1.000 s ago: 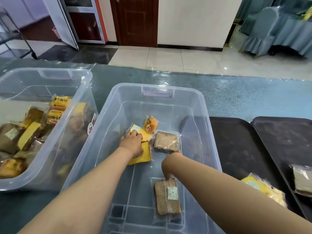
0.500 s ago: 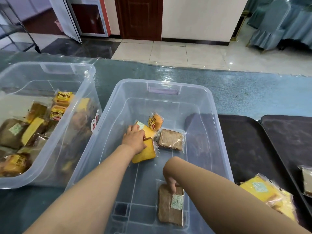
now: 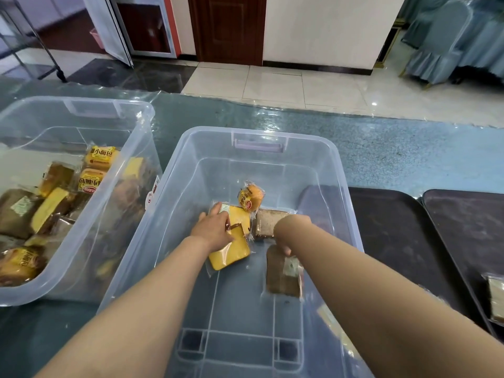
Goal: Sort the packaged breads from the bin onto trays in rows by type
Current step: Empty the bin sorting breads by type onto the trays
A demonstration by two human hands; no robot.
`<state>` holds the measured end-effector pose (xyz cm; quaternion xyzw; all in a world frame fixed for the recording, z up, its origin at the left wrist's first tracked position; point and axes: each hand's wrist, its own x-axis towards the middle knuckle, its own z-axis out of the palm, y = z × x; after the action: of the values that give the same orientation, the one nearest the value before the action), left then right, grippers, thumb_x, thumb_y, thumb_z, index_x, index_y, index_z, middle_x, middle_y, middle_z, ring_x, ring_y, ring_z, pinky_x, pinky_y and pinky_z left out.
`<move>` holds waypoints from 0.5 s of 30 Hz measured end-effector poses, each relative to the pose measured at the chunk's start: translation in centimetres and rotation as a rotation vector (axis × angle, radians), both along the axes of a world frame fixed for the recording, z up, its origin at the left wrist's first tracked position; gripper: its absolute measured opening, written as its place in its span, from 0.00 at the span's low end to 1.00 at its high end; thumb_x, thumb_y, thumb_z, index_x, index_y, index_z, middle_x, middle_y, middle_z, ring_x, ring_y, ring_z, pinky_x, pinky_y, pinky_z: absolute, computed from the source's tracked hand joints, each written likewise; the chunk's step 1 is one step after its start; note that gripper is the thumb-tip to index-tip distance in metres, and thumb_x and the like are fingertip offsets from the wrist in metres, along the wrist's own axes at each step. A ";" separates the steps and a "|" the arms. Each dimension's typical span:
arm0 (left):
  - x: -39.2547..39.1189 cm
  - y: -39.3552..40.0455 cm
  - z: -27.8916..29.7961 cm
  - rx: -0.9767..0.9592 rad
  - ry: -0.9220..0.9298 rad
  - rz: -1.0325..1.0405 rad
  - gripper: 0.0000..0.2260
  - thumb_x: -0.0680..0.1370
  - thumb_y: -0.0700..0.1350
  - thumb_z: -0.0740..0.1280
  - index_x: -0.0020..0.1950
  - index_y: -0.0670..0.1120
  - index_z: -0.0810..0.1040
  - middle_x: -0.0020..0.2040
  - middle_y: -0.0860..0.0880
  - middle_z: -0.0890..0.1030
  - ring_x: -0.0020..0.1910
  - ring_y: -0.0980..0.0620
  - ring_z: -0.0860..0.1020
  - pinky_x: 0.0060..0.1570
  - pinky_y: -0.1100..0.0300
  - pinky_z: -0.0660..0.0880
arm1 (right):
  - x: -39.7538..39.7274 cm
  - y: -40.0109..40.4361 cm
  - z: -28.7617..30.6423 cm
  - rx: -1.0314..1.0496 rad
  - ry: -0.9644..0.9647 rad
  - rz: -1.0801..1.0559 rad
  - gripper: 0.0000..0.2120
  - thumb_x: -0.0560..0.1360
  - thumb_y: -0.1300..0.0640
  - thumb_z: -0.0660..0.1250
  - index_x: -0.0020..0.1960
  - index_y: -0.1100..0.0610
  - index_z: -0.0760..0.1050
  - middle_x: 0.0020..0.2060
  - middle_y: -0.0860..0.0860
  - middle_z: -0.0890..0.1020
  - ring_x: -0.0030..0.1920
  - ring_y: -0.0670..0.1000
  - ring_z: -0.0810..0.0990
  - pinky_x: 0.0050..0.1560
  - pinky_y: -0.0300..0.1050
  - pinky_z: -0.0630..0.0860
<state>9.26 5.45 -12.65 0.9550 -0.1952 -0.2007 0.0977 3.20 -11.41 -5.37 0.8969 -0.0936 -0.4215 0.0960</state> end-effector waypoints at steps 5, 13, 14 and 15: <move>-0.2 -0.5 0.1 0.034 -0.113 -0.037 0.14 0.73 0.53 0.71 0.55 0.50 0.75 0.68 0.49 0.68 0.66 0.44 0.65 0.63 0.52 0.68 | 2.4 -2.0 -0.8 -0.017 -0.251 0.044 0.15 0.78 0.50 0.63 0.63 0.53 0.74 0.57 0.50 0.76 0.61 0.55 0.74 0.60 0.49 0.70; 0.3 -0.6 -0.4 -0.003 -0.015 -0.039 0.17 0.72 0.54 0.72 0.55 0.48 0.74 0.65 0.46 0.65 0.63 0.44 0.67 0.65 0.51 0.68 | 3.8 -3.0 -4.3 0.208 -0.236 -0.112 0.36 0.74 0.41 0.67 0.74 0.58 0.60 0.68 0.58 0.70 0.67 0.60 0.71 0.63 0.53 0.71; 0.3 -0.6 -0.4 0.017 -0.013 -0.047 0.19 0.72 0.55 0.72 0.58 0.49 0.74 0.69 0.46 0.64 0.65 0.43 0.65 0.66 0.50 0.66 | 3.8 -2.9 -4.6 0.197 -0.207 -0.112 0.38 0.71 0.42 0.71 0.74 0.57 0.60 0.67 0.57 0.71 0.65 0.59 0.73 0.62 0.52 0.72; 0.4 -0.5 -0.4 0.039 -0.003 -0.056 0.22 0.72 0.56 0.71 0.62 0.50 0.73 0.72 0.46 0.62 0.68 0.42 0.63 0.68 0.49 0.65 | 3.8 -3.0 -5.0 0.192 -0.196 -0.112 0.41 0.69 0.44 0.73 0.74 0.57 0.59 0.67 0.56 0.71 0.65 0.58 0.73 0.60 0.52 0.72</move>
<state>9.63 4.95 -13.01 0.9512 -0.2183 -0.2055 0.0731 6.99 -14.36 -10.40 0.9321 -0.1115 -0.3438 -0.0237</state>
